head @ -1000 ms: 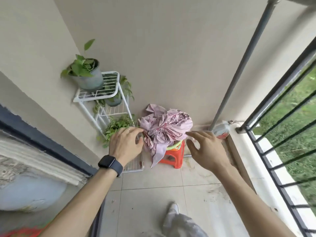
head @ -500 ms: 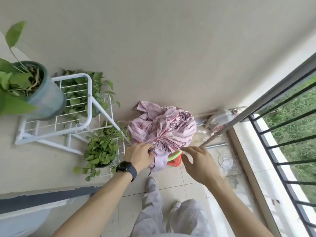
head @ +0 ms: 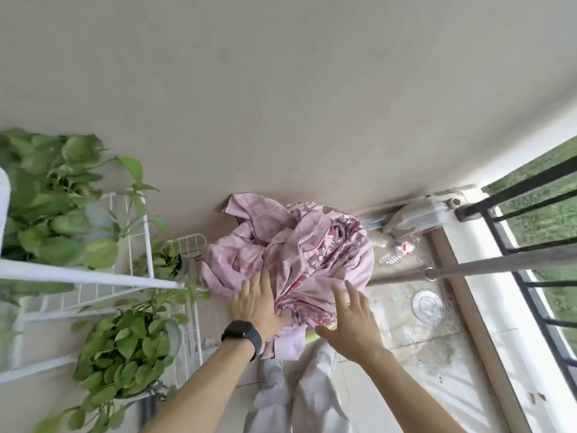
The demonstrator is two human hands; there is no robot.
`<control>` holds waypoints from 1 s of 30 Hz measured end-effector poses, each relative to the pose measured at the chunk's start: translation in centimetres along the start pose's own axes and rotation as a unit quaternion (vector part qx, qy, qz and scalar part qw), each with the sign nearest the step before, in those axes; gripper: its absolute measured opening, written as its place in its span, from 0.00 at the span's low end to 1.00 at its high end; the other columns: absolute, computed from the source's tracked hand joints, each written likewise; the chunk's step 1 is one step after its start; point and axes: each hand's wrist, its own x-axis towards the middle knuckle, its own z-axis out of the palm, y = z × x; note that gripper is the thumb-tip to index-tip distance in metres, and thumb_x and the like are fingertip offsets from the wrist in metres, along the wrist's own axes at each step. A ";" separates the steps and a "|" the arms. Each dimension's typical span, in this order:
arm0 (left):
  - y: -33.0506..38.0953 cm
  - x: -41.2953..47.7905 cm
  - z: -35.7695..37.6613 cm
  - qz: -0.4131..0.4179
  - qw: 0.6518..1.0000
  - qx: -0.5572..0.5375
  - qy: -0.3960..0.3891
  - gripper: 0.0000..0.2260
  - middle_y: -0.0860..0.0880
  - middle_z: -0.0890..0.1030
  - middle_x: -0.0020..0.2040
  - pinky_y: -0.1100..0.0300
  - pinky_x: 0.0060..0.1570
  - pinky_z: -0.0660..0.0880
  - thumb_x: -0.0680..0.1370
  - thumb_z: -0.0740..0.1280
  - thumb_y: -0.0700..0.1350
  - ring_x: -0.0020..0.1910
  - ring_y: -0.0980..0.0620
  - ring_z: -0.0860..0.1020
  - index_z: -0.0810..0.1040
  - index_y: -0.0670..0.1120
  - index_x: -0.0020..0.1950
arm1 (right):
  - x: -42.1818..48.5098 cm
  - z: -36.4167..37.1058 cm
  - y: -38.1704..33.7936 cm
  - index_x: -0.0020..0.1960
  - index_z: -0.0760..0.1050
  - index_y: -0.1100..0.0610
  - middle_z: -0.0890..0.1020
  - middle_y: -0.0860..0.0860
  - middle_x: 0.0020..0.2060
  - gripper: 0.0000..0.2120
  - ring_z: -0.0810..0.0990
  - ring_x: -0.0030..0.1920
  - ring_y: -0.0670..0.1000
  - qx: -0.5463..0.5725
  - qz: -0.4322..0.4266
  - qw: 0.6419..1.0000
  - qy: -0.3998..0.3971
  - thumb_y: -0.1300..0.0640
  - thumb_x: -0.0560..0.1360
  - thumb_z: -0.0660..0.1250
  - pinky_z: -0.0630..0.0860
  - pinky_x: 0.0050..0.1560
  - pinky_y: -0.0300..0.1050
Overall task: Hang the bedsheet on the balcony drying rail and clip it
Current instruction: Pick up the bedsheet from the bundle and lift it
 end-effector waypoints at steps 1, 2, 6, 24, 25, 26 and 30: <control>0.2 1.1 1.1 -0.001 1.000 0.030 -0.010 0.47 0.46 0.52 0.80 0.50 0.70 0.60 0.71 0.67 0.68 0.76 0.45 0.57 0.50 0.46 0.79 | 1.5 0.8 0.1 0.81 0.45 0.48 0.44 0.54 0.81 0.48 0.48 0.80 0.59 -0.026 -0.012 1.000 0.010 0.35 0.72 0.68 0.56 0.77 0.56; 0.5 2.0 2.0 0.000 0.998 0.057 -0.013 0.45 0.46 0.51 0.80 0.49 0.69 0.60 0.71 0.67 0.67 0.76 0.45 0.56 0.51 0.47 0.79 | 2.9 1.5 0.3 0.81 0.43 0.47 0.40 0.54 0.81 0.50 0.44 0.80 0.58 -0.051 -0.025 0.998 0.015 0.34 0.71 0.68 0.53 0.78 0.57; 1.0 3.9 3.5 0.046 0.992 0.117 0.022 0.26 0.48 0.62 0.76 0.49 0.65 0.61 0.76 0.67 0.57 0.72 0.45 0.61 0.65 0.55 0.71 | 6.7 2.7 0.9 0.76 0.61 0.44 0.52 0.55 0.80 0.32 0.44 0.80 0.57 -0.089 -0.046 0.995 0.019 0.40 0.76 0.66 0.49 0.78 0.58; 8.6 -16.5 -44.3 0.296 0.923 -0.202 0.143 0.04 0.48 0.79 0.40 0.60 0.38 0.69 0.71 0.66 0.43 0.41 0.47 0.76 0.73 0.48 0.43 | -13.0 -34.3 -9.7 0.79 0.56 0.44 0.68 0.45 0.75 0.54 0.63 0.76 0.46 0.240 -0.207 0.941 0.119 0.39 0.61 0.81 0.61 0.75 0.44; 9.0 -18.5 -46.4 0.304 0.921 -0.187 0.155 0.04 0.50 0.77 0.37 0.63 0.35 0.68 0.72 0.67 0.40 0.39 0.49 0.74 0.73 0.47 0.42 | -14.9 -36.5 -10.1 0.71 0.70 0.48 0.80 0.39 0.61 0.38 0.76 0.64 0.42 0.248 -0.216 0.939 0.100 0.47 0.65 0.82 0.70 0.63 0.33; 9.1 -20.4 -48.4 0.313 0.916 -0.182 0.173 0.06 0.53 0.76 0.35 0.66 0.33 0.67 0.72 0.67 0.38 0.37 0.50 0.73 0.72 0.47 0.40 | -16.8 -38.8 -10.6 0.59 0.78 0.50 0.84 0.35 0.45 0.21 0.80 0.49 0.41 0.248 -0.227 0.935 0.112 0.54 0.68 0.80 0.73 0.50 0.29; 9.1 -26.8 -55.0 0.338 0.863 -0.214 0.310 0.10 0.51 0.82 0.42 0.62 0.45 0.73 0.68 0.67 0.45 0.43 0.49 0.78 0.77 0.48 0.50 | -24.1 -47.9 -12.5 0.45 0.75 0.52 0.84 0.48 0.41 0.17 0.82 0.44 0.55 0.182 -0.248 0.875 0.373 0.42 0.66 0.75 0.77 0.43 0.51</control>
